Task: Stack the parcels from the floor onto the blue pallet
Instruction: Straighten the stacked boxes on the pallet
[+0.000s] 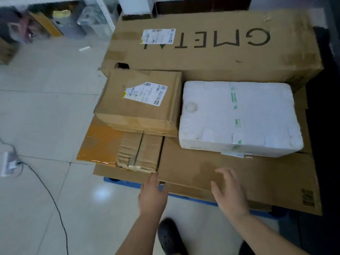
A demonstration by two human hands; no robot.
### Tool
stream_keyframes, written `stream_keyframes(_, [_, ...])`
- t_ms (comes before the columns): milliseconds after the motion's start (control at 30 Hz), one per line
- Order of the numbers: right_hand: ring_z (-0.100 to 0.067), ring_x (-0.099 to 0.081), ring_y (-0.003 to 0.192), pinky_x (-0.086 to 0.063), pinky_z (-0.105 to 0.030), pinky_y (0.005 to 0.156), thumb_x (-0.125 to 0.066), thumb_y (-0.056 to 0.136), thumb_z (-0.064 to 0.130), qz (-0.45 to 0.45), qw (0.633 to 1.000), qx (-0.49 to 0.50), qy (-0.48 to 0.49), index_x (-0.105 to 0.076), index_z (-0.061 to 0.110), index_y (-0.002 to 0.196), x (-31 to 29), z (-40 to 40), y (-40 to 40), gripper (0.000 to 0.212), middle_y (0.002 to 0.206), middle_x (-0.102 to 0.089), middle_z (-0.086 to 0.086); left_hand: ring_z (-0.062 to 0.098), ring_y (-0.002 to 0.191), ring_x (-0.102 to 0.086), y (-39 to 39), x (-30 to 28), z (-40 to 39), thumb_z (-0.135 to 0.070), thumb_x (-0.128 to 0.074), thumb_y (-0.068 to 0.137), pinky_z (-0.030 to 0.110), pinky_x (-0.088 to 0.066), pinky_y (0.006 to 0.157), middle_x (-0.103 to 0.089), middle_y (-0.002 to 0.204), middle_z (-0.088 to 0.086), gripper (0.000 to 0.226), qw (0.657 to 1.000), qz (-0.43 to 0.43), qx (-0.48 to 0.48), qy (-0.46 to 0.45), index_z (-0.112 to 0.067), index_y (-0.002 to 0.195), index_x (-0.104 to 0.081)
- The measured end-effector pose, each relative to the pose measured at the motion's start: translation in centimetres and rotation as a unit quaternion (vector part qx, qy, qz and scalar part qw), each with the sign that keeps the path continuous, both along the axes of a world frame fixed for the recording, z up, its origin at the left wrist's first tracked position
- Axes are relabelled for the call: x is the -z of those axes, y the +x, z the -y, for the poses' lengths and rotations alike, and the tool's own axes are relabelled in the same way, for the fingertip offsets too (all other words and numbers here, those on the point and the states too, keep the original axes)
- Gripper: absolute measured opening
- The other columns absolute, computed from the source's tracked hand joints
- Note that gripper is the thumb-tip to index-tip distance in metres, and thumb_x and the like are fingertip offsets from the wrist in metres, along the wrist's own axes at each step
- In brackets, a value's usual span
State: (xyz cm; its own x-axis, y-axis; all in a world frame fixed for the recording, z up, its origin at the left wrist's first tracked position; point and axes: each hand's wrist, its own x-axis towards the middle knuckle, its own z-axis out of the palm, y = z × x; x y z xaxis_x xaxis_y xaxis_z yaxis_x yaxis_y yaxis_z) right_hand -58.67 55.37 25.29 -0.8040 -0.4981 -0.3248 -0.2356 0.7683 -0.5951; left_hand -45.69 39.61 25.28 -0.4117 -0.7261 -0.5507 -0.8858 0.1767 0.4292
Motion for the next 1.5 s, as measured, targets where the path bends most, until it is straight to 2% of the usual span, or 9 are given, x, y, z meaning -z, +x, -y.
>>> stream_keyframes(167, [-0.031, -0.054, 0.118, -0.030, -0.042, 0.104, -0.074, 0.074, 0.021, -0.180, 0.980, -0.073, -0.043, -0.061, 0.013, 0.116, -3.3, 8.7, -0.1, 0.045, 0.125, -0.058, -0.008, 0.026, 0.135, -0.035, -0.5, -3.1, 6.7, -0.021, -0.054, 0.090, 0.045, -0.035, 0.108, -0.038, 0.148, 0.005, 0.057, 0.994, -0.072, -0.048, -0.068, -0.018, 0.144, -0.034])
stream_keyframes(300, [-0.023, -0.001, 0.148, 0.007, -0.053, 0.115, -0.051, 0.088, 0.047, -0.137, 0.982, -0.051, 0.116, -0.019, 0.022, 0.148, -2.7, 12.7, -3.8, 0.073, 0.160, -0.009, -0.001, 0.029, 0.144, -0.019, -2.9, -5.4, 14.0, -0.027, -0.054, 0.090, 0.049, -0.024, 0.113, -0.020, 0.157, 0.005, 0.068, 0.970, -0.132, -0.136, -0.152, -0.016, 0.148, -0.022])
stream_keyframes(467, [-0.028, 0.008, 0.148, 0.000, -0.054, 0.117, -0.039, 0.093, 0.042, -0.135, 0.958, -0.101, 0.232, -0.004, 0.017, 0.152, -0.8, 13.6, -5.2, 0.073, 0.161, 0.005, -0.005, 0.032, 0.144, -0.021, -5.1, -5.7, 22.7, -0.043, -0.049, 0.091, 0.053, -0.024, 0.113, -0.016, 0.159, 0.008, 0.076, 0.966, -0.095, -0.205, -0.127, -0.015, 0.151, -0.010])
stream_keyframes(567, [-0.028, 0.007, 0.148, -0.003, -0.056, 0.116, -0.040, 0.092, 0.038, -0.141, 0.953, -0.101, 0.247, -0.003, 0.017, 0.152, -0.4, 14.4, -5.2, 0.073, 0.161, 0.005, -0.005, 0.034, 0.134, -0.039, -5.1, -4.7, 24.2, -0.047, -0.046, 0.092, 0.048, -0.033, 0.110, -0.040, 0.148, 0.013, 0.068, 0.981, -0.121, -0.133, -0.072, -0.014, 0.148, -0.025])
stream_keyframes(867, [-0.024, 0.014, 0.147, 0.001, -0.051, 0.118, -0.045, 0.094, 0.035, -0.062, 0.954, -0.103, 0.274, 0.007, 0.012, 0.151, -2.1, 15.2, -5.0, 0.080, 0.160, 0.014, -0.006, 0.027, 0.138, -0.035, -3.0, -5.8, 23.4, -0.046, -0.047, 0.092, 0.048, -0.034, 0.109, -0.033, 0.153, 0.000, 0.068, 0.989, -0.122, -0.047, -0.075, -0.027, 0.150, -0.018])
stream_keyframes(1100, [-0.019, 0.002, 0.149, -0.004, -0.050, 0.118, -0.044, 0.093, 0.028, -0.032, 0.973, -0.078, 0.213, -0.011, 0.013, 0.151, -7.8, 14.0, -0.1, 0.068, 0.161, -0.008, -0.002, 0.023, 0.118, -0.053, 5.4, -11.6, 17.4, -0.035, -0.047, 0.094, 0.038, -0.043, 0.091, -0.055, 0.133, 0.002, 0.041, 0.985, -0.096, -0.025, -0.143, -0.024, 0.133, -0.048])
stream_keyframes(1200, [-0.025, -0.027, 0.141, -0.028, -0.045, 0.112, -0.047, 0.090, 0.023, 0.004, 0.985, -0.081, 0.155, -0.027, 0.015, 0.146, -11.9, 11.7, 4.3, 0.060, 0.153, -0.029, -0.005, 0.023, 0.112, -0.056, 12.3, -14.5, 13.5, -0.034, -0.047, 0.093, 0.039, -0.046, 0.093, -0.059, 0.127, 0.002, 0.036, 0.990, -0.063, -0.070, -0.109, -0.022, 0.127, -0.053])
stream_keyframes(1333, [-0.024, -0.058, 0.110, -0.049, -0.040, 0.093, -0.049, 0.091, 0.021, 0.089, 0.986, -0.093, 0.106, -0.042, 0.020, 0.136, -16.8, 9.6, 10.7, 0.046, 0.138, -0.047, -0.003, 0.017, 0.096, -0.055, 20.0, -17.8, 10.2, -0.028, -0.052, 0.091, 0.027, -0.042, 0.074, -0.058, 0.126, 0.004, 0.034, 0.997, -0.004, -0.080, -0.017, -0.018, 0.123, -0.055])
stream_keyframes(1500, [-0.026, -0.061, 0.097, -0.053, -0.040, 0.085, -0.050, 0.087, 0.017, 0.085, 0.982, -0.141, 0.089, -0.054, 0.016, 0.118, -22.2, 12.5, 16.5, 0.031, 0.113, -0.062, -0.007, 0.025, 0.114, -0.056, 25.0, -23.1, 11.1, -0.023, -0.055, 0.089, 0.029, -0.039, 0.086, -0.057, 0.128, 0.009, 0.038, 0.997, 0.022, -0.081, -0.004, -0.013, 0.126, -0.054])
